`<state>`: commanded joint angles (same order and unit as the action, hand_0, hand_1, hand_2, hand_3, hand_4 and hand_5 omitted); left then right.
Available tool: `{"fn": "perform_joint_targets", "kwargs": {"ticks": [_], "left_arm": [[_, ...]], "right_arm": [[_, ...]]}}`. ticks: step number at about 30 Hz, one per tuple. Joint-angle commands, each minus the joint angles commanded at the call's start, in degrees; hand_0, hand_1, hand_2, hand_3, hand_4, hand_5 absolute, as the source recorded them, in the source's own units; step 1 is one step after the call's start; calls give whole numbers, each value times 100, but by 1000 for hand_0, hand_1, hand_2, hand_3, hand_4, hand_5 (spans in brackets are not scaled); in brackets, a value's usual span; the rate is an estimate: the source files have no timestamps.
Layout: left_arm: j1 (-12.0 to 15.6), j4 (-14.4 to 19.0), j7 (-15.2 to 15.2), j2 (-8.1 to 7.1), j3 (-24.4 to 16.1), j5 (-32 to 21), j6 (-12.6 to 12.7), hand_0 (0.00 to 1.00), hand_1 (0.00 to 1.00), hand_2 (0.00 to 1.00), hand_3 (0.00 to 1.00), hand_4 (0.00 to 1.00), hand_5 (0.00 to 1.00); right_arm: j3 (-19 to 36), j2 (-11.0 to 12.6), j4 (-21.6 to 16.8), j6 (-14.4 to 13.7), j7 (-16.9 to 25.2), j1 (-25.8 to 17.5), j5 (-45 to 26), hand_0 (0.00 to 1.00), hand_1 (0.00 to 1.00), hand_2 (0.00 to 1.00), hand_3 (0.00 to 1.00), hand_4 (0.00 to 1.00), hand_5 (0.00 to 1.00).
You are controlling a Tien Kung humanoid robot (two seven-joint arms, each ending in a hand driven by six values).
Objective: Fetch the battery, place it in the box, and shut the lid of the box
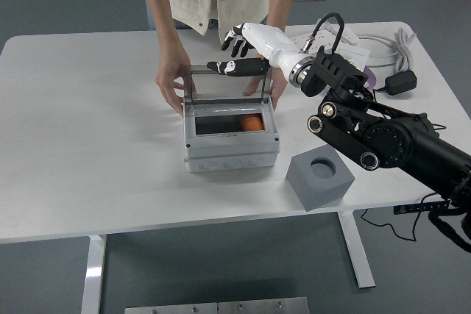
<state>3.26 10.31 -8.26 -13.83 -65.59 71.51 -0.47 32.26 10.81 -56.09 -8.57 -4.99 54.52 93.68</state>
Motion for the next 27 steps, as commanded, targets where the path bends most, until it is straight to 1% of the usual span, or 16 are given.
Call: {"fn": "perform_joint_targets", "kwargs": {"ticks": [5, 6, 11, 12, 15, 17, 18, 22, 27], "left_arm": [[-27, 0, 9, -13, 59, -51, -3, 595, 757, 604, 484, 51, 2], [-31, 0, 10, -14, 68, -57, -4, 596, 759, 605, 483, 48, 2], [-49, 0, 26, -27, 158, -131, -11, 596, 759, 605, 483, 48, 2], [-53, 0, 32, -29, 181, -154, -11, 594, 758, 605, 482, 46, 2], [-56, 0, 44, -31, 233, -205, -8, 594, 758, 605, 482, 46, 2], [-52, 0, 45, -29, 230, -204, -7, 594, 758, 605, 482, 46, 2], [-48, 0, 45, -30, 223, -200, -5, 595, 758, 608, 482, 45, 2], [-37, 0, 46, -30, 211, -198, 0, 595, 758, 608, 482, 45, 2], [-30, 0, 56, -22, 235, -247, 12, 596, 758, 608, 482, 48, 2]], "right_arm": [[-75, -93, 267, 3, 24, 106, -84, 629, 542, 589, 628, 910, 698], [-93, -114, 321, 1, 31, 122, -103, 657, 579, 614, 642, 928, 742], [-201, -253, 661, -34, 88, 181, -227, 657, 579, 614, 642, 928, 742], [-218, -275, 717, -43, 99, 180, -252, 686, 593, 632, 650, 959, 808], [-254, -310, 813, -65, 111, 167, -300, 686, 593, 632, 650, 959, 808], [-276, -314, 823, -73, 105, 155, -311, 686, 593, 632, 650, 959, 808], [-293, -307, 808, -77, 101, 144, -320, 708, 608, 636, 651, 978, 856], [-363, -256, 686, -74, 71, 91, -319, 708, 608, 636, 651, 978, 856], [-498, -108, 366, -44, -10, -12, -279, 708, 603, 638, 649, 976, 853]]}}
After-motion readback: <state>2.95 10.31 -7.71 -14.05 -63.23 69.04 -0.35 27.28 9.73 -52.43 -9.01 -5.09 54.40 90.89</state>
